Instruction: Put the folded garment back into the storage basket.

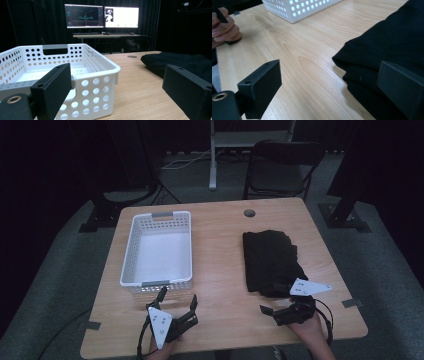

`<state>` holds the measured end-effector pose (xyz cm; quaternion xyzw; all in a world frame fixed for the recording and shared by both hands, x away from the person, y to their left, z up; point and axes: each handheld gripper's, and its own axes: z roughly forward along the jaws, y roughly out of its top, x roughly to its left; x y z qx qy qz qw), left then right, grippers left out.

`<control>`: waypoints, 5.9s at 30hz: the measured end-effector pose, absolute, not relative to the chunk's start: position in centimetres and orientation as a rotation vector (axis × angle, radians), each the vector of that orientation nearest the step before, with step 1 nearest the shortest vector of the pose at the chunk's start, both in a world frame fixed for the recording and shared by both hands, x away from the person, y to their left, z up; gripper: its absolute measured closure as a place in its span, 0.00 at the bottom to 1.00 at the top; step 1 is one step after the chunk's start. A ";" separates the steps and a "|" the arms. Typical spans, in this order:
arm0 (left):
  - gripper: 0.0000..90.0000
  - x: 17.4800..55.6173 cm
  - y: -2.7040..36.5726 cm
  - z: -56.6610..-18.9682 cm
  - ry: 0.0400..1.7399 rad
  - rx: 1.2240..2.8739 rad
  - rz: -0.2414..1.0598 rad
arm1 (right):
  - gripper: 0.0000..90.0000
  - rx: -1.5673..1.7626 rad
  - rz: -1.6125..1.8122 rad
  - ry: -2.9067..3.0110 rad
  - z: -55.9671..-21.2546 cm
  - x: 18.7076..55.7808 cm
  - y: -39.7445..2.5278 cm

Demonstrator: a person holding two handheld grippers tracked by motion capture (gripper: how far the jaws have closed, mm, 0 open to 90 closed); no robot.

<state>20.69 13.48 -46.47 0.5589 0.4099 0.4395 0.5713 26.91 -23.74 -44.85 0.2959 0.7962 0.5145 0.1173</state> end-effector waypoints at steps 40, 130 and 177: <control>0.11 20.7 13.5 -46.5 0.962 1.311 1.031 | 0.05 0.798 1.596 2.142 -36.6 27.9 -25.6; 0.11 20.7 13.5 -46.5 0.962 1.312 1.030 | 0.06 1.553 1.251 2.187 -45.4 43.8 -30.7; 0.11 20.6 13.5 -46.5 0.958 1.311 1.030 | 0.68 1.441 1.345 2.258 -45.1 42.0 -29.2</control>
